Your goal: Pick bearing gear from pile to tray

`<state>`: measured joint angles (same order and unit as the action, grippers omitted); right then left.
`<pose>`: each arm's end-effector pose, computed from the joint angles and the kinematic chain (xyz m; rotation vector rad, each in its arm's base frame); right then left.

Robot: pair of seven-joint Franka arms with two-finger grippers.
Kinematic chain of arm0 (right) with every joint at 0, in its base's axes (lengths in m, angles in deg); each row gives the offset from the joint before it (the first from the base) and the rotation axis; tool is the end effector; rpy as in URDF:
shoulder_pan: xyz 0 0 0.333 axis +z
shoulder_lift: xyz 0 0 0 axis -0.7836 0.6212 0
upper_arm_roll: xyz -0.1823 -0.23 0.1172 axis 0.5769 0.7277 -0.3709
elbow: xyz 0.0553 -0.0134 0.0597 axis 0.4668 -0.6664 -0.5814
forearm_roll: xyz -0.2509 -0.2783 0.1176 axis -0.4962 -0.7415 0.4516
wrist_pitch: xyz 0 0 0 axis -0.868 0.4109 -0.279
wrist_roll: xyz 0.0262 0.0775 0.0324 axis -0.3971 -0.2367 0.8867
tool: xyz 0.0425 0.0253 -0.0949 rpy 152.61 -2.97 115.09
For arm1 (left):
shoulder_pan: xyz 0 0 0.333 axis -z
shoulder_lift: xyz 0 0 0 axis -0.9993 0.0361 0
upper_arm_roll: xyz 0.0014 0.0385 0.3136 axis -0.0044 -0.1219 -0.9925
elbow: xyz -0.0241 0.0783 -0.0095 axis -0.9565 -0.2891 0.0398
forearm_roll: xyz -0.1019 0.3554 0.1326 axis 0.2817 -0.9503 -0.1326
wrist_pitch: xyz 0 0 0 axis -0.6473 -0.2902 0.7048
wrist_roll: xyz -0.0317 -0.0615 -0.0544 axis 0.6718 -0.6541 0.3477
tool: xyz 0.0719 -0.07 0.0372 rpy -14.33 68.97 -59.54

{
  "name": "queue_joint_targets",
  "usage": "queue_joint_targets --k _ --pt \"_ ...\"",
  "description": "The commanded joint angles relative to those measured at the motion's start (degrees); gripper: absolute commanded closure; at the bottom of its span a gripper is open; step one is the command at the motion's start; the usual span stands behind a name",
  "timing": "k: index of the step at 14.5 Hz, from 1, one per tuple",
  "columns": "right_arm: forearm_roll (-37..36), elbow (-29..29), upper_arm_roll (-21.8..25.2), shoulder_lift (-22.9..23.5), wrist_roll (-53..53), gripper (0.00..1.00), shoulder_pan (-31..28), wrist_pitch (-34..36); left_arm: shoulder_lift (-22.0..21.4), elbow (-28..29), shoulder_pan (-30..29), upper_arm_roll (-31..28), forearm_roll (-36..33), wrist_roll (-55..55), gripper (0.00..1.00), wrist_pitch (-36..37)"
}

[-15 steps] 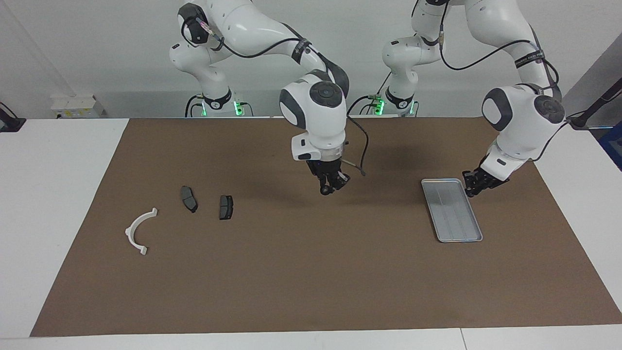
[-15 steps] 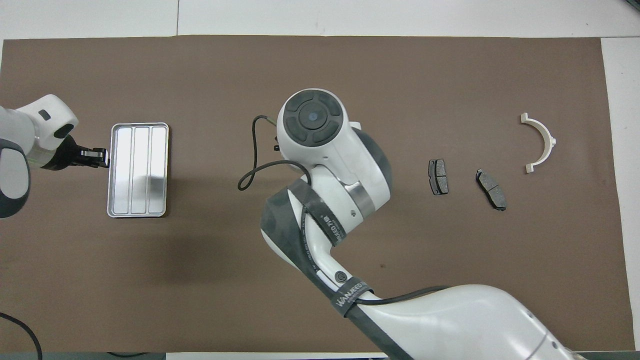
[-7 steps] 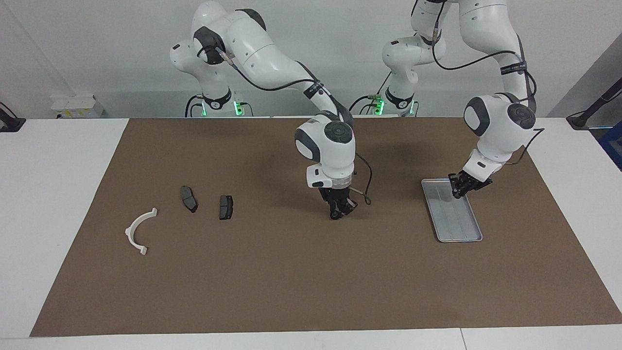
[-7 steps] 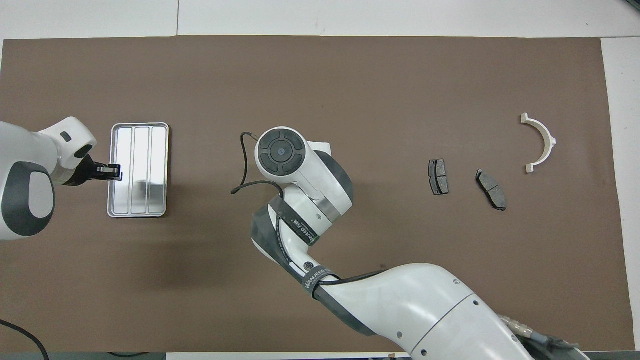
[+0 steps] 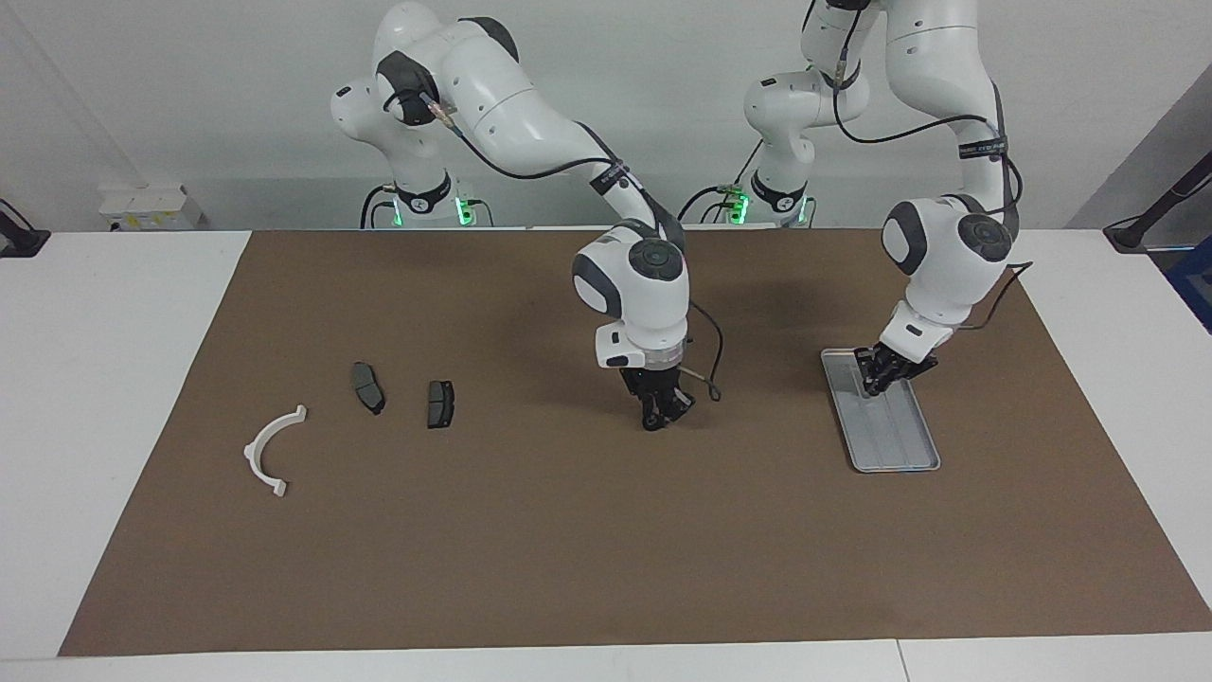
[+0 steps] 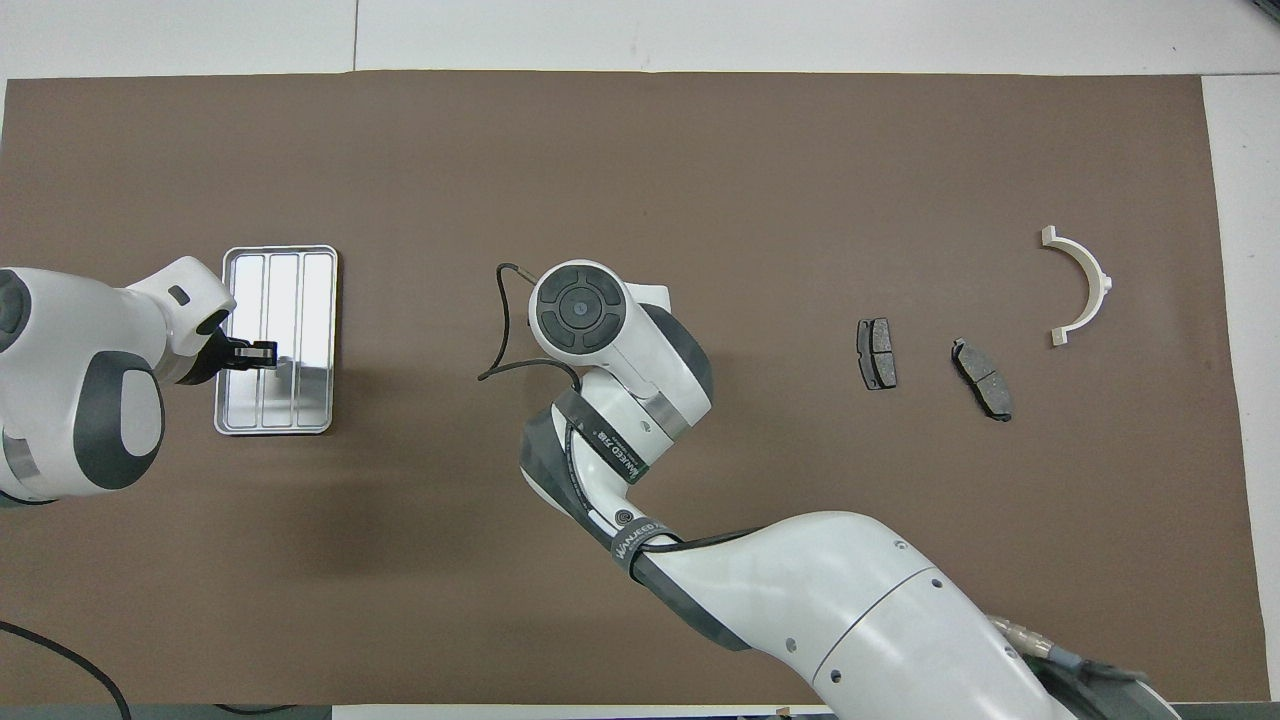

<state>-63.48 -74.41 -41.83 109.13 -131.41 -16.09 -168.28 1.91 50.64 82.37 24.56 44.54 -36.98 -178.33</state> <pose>0.5843 0.4528 0.2900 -2.8172 1.1553 -0.1310 0.5525 0.0005 0.3154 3.1072 -0.1387 0.0826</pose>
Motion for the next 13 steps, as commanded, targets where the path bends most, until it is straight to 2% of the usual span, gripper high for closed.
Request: queue_joint_targets --k 1,4,5,6,7,9,10,13 --pt "-0.42 4.33 -0.18 -1.09 -1.09 0.0 -1.58 8.46 0.13 1.5 1.17 -0.62 0.95 -0.61 1.0 -2.07" --pt "1.15 7.95 -1.31 -4.07 0.31 0.0 -7.88 12.79 0.13 1.77 1.17 -0.62 0.86 -0.44 1.0 -1.89" --pt "2.38 7.96 -2.62 -5.91 3.98 0.0 -10.61 14.11 0.13 1.76 1.17 -0.62 0.86 -0.17 0.46 -1.89" --pt "3.09 7.96 -3.51 -7.84 9.58 0.0 -13.42 16.29 0.13 1.5 1.17 -0.71 0.68 -0.08 0.12 -1.55" --pt "3.19 7.96 -3.78 -9.51 16.77 0.0 -15.88 19.19 0.13 0.54 1.34 -0.62 0.51 -0.08 0.0 -0.24" --pt "3.19 7.96 -3.6 -11.98 34.15 0.0 -20.72 24.03 0.13 -5.93 3.52 -0.62 0.59 -2.61 0.0 8.16" --pt "3.1 7.7 -3.52 -13.04 43.56 0.0 -23.18 25.09 0.39 -10.06 6.5 -0.62 0.33 -8.38 0.0 12.13" --pt "2.13 7.35 -3.25 -13.66 65.3 0.0 -30.3 26.86 3.99 -19.39 17.84 -0.54 -5.8 -32.44 0.0 14.36"
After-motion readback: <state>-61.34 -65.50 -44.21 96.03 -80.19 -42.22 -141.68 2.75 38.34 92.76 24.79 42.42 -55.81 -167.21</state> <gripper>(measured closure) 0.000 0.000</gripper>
